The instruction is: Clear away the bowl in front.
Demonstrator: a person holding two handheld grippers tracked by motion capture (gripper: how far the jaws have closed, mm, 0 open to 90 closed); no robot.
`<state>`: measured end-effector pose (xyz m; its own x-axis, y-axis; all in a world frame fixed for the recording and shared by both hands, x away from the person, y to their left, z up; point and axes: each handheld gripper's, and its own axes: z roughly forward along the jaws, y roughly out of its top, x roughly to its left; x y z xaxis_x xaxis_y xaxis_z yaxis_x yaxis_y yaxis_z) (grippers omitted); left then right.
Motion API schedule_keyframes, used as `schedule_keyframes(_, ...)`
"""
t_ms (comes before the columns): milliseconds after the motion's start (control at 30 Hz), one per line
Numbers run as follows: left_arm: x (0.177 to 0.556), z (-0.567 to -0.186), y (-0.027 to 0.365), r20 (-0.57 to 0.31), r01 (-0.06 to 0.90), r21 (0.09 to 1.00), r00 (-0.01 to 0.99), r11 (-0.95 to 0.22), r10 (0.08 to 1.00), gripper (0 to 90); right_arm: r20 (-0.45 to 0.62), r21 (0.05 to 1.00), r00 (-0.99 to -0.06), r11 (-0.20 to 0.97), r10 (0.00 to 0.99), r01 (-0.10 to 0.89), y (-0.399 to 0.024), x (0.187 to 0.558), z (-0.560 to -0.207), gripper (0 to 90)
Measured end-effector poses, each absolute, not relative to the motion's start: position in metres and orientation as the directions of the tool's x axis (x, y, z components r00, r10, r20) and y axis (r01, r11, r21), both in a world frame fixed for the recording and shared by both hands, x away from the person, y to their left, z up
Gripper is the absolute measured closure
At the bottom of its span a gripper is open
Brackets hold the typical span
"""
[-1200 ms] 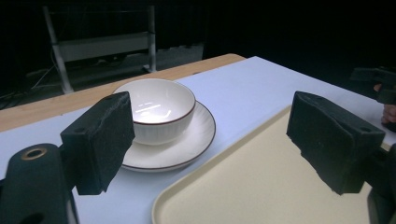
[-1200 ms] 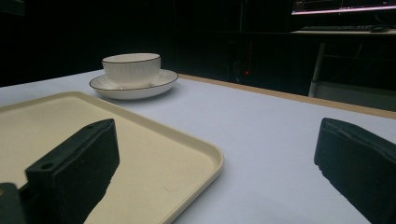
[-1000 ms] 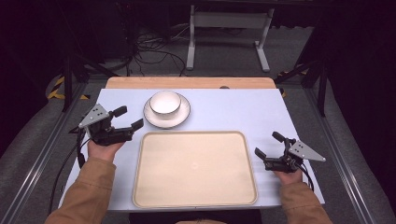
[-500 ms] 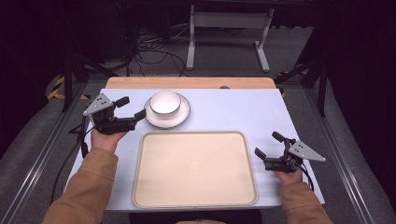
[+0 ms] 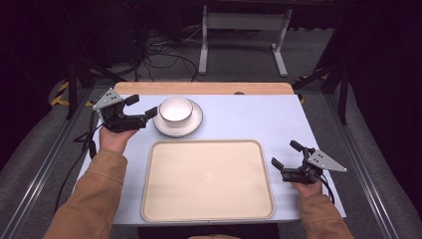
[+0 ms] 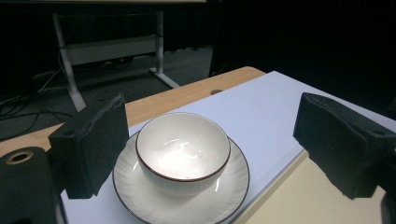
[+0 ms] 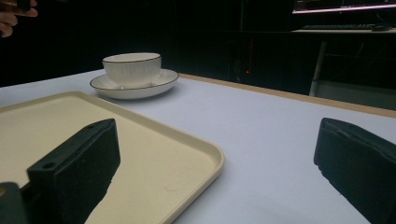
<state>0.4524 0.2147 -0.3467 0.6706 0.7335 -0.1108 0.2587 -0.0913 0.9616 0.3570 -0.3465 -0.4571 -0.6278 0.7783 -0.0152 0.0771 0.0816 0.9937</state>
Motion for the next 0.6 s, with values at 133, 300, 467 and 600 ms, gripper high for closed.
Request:
schedule_keyframes(133, 0.459, -0.346, 0.211, -0.101, 0.263, 0.959, 0.664, -0.105, 0.741, 11.0, -0.011, 0.994, -0.627, 0.078, 0.779, 0.08, -0.346, 0.357, -0.457, 0.9)
schedule_keyframes(300, 0.466, -0.344, 0.209, -0.094, 0.254, 0.962, 0.647, -0.098, 0.757, 11.4, -0.01, 0.994, -0.625, 0.077, 0.78, 0.08, -0.346, 0.357, -0.457, 0.9)
schedule_keyframes(467, 0.472, -0.346, 0.206, -0.091, 0.255, 0.962, 0.642, -0.1, 0.762, 11.7, -0.009, 0.994, -0.624, 0.076, 0.781, 0.081, -0.347, 0.357, -0.457, 0.9)
schedule_keyframes(600, 0.481, -0.348, 0.204, -0.095, 0.274, 0.955, 0.641, -0.112, 0.761, 11.8, -0.007, 0.994, -0.622, 0.074, 0.783, 0.082, -0.347, 0.357, -0.457, 0.9)
